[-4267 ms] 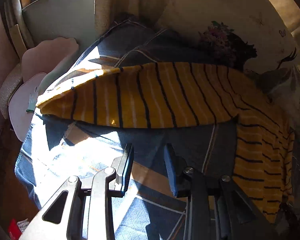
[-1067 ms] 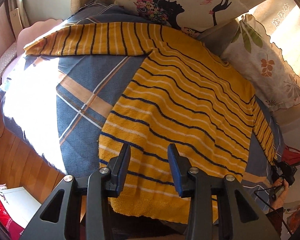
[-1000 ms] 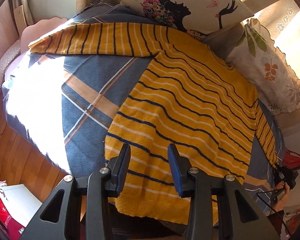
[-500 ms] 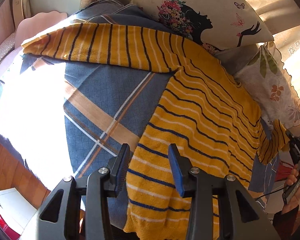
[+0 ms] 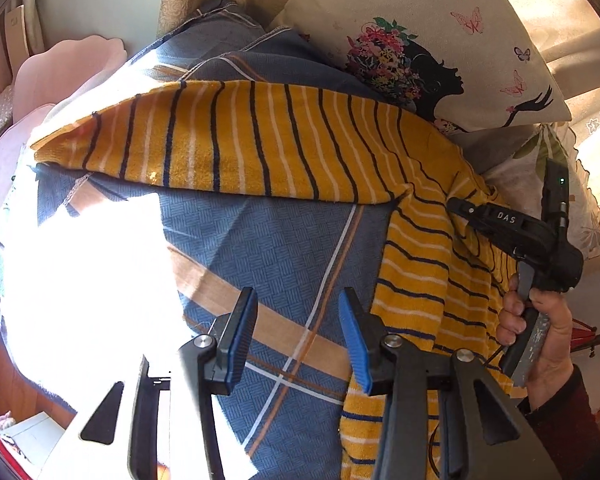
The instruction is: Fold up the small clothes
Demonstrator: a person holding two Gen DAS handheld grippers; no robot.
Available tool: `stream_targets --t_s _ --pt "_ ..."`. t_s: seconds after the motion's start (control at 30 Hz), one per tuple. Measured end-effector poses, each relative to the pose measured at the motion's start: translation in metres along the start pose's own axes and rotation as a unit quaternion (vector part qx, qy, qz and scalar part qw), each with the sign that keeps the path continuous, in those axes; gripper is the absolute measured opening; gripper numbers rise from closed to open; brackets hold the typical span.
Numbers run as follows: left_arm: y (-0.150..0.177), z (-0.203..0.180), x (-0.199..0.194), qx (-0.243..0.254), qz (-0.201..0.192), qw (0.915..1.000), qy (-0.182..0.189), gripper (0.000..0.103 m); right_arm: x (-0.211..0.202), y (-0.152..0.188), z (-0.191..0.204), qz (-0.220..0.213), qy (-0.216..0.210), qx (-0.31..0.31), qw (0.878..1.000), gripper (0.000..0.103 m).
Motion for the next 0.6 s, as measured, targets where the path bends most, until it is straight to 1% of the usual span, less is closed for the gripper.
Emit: stream_targets --t_s 0.07,0.17,0.23,0.27,0.33,0.37,0.43,0.5,0.53,0.6 --pt "-0.009 -0.009 0.005 0.012 -0.002 0.9999 0.011 0.042 -0.002 0.006 0.007 0.003 -0.03 0.007 1.0 0.043" --pt "-0.023 -0.036 0.018 0.042 -0.004 0.9987 0.029 0.042 -0.024 0.009 0.008 -0.013 -0.077 0.03 0.997 0.052" --pt "-0.03 -0.061 0.028 0.067 -0.004 0.9969 0.041 0.042 -0.04 0.009 0.006 -0.017 -0.101 0.045 0.994 0.054" --pt "-0.033 -0.075 0.034 0.082 -0.003 0.9955 0.046 0.042 -0.047 0.009 0.004 -0.021 -0.105 0.052 0.993 0.054" --pt "-0.036 -0.105 0.046 0.12 -0.001 0.9914 0.052 0.043 -0.071 0.006 -0.009 -0.047 -0.102 0.069 0.991 0.056" --pt "-0.036 -0.12 0.053 0.14 0.0 0.9887 0.053 0.045 -0.081 0.006 -0.016 -0.058 -0.101 0.079 0.99 0.059" --pt "-0.035 -0.149 0.066 0.184 -0.002 0.9816 0.052 0.047 -0.101 0.01 -0.036 -0.077 -0.092 0.106 0.987 0.06" --pt "-0.033 -0.176 0.078 0.236 -0.009 0.9709 0.04 0.047 -0.119 0.019 -0.061 -0.091 -0.069 0.13 0.985 0.06" --pt "-0.031 -0.191 0.084 0.264 -0.014 0.9636 0.037 0.047 -0.124 0.025 -0.072 -0.092 -0.06 0.141 0.984 0.06" --pt "-0.025 -0.22 0.093 0.324 -0.029 0.9448 0.035 0.049 -0.134 0.042 -0.096 -0.094 -0.045 0.164 0.981 0.06"
Point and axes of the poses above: each gripper's, at about its wrist camera, not at the fingertips, and x roughly the way its jaws point, z to its left, y to its underside, the point moved 8 cm from there along x, roughly the way its jaws point, and after that the axes turned 1 degree about -y, right-handed, at the moved point
